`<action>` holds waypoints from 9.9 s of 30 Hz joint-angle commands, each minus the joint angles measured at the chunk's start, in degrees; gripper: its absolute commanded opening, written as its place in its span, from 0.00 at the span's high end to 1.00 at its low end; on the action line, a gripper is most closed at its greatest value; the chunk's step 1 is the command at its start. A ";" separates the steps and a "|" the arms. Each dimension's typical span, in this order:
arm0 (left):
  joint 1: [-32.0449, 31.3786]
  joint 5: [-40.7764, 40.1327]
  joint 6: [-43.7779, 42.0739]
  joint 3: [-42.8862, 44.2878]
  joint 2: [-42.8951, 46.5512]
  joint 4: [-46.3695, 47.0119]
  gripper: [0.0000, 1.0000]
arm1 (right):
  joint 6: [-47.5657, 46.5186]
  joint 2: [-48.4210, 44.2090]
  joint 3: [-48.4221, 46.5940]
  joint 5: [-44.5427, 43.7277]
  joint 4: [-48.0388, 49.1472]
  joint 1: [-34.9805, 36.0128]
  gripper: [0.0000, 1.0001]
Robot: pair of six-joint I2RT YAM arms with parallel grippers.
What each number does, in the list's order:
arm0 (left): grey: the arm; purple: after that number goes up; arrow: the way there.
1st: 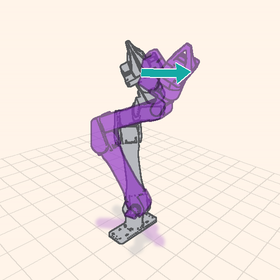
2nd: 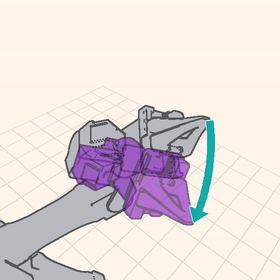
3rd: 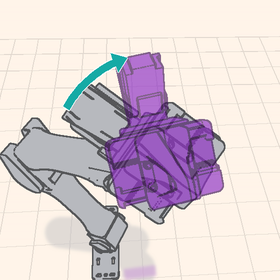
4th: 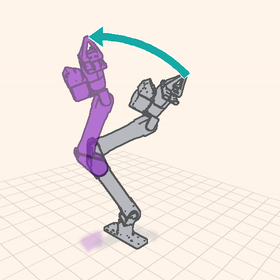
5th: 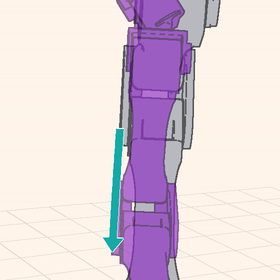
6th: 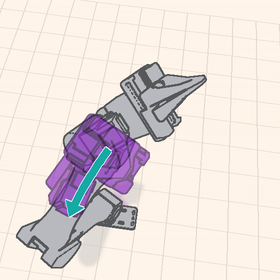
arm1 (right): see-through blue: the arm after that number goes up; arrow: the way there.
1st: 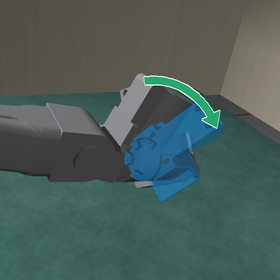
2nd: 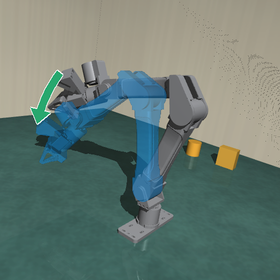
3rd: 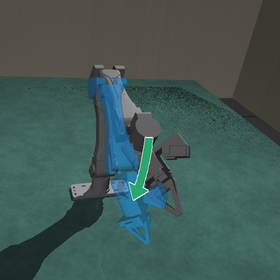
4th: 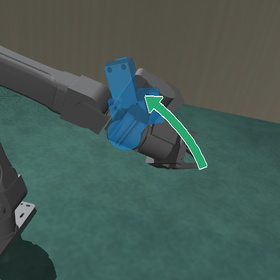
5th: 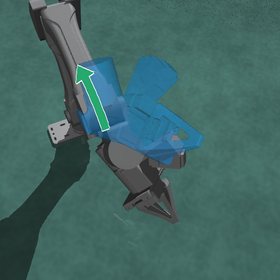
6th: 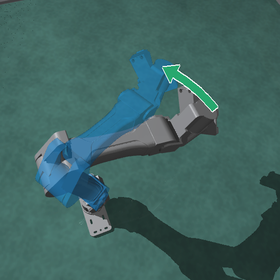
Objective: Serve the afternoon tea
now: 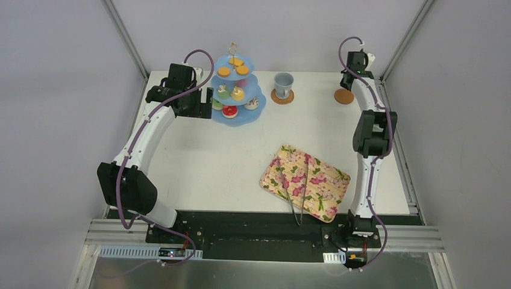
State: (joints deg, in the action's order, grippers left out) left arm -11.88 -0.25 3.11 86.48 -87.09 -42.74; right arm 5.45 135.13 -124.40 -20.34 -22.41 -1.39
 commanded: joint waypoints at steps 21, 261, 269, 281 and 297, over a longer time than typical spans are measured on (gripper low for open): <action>0.70 0.16 -1.05 2.14 -0.54 -1.20 0.04 | -0.39 8.77 -3.66 5.02 -4.19 0.22 0.73; 0.72 4.17 -1.01 -2.10 1.13 -0.05 0.06 | 8.08 -22.15 36.90 10.17 -3.86 30.75 1.00; 0.72 4.20 -0.92 -2.29 1.04 -0.10 0.06 | 8.09 -22.94 38.29 11.38 -3.70 30.74 1.00; 0.72 4.12 -0.92 -2.54 0.96 -0.06 0.06 | 8.52 -22.53 38.18 11.60 -3.46 30.73 0.81; 0.72 4.39 -0.92 -3.34 1.87 0.38 0.06 | 7.11 -22.85 37.85 8.38 -3.12 31.19 0.63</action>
State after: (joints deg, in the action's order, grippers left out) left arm -11.88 4.01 2.33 83.64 -87.59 -42.50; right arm 13.15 115.39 -86.39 -9.91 -25.78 29.30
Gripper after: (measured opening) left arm 0.941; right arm 0.379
